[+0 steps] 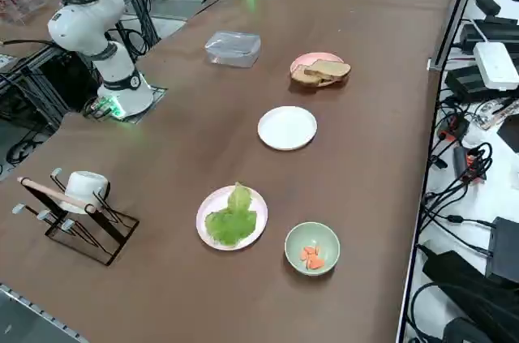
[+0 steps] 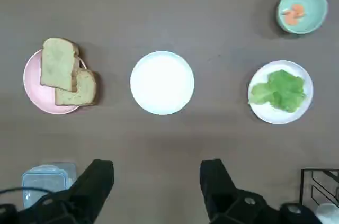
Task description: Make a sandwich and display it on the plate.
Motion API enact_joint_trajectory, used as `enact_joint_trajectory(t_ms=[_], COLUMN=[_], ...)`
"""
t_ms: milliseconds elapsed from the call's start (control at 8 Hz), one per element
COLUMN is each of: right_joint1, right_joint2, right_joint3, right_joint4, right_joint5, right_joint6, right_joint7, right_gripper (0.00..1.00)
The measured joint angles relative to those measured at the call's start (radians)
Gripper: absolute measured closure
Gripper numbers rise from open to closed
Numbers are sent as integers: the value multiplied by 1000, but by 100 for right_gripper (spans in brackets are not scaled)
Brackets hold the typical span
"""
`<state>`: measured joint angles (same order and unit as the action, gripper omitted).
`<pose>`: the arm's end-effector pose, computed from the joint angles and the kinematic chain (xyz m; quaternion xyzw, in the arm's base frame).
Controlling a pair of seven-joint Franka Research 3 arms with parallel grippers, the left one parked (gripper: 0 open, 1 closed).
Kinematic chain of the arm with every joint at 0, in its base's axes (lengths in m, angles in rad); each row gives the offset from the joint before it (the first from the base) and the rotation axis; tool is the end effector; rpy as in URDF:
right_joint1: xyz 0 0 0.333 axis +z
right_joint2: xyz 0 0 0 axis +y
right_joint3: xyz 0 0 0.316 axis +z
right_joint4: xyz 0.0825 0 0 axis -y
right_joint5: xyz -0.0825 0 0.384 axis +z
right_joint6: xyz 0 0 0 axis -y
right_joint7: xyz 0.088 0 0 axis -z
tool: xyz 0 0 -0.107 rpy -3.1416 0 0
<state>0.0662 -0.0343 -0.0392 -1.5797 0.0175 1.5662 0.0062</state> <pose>0.5434 0.0162 0.6387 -0.9998 -0.0105 -0.0102 0.0096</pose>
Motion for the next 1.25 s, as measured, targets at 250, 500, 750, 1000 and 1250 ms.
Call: enact_joint_trajectory(t_ms=[250, 500, 750, 1000, 1250], right_joint1=[57, 88, 118, 128, 128], right_joint2=[66, 168, 281, 403, 520], right_joint3=[2, 3, 4, 3, -1], right_joint4=[-1, 0, 26, 90, 155], right_joint5=[42, 145, 206, 318, 374], right_joint6=[34, 86, 142, 153, 157], right_joint7=[2, -6, -85, -252, -372], right_gripper=[0, 0, 0, 0, 0])
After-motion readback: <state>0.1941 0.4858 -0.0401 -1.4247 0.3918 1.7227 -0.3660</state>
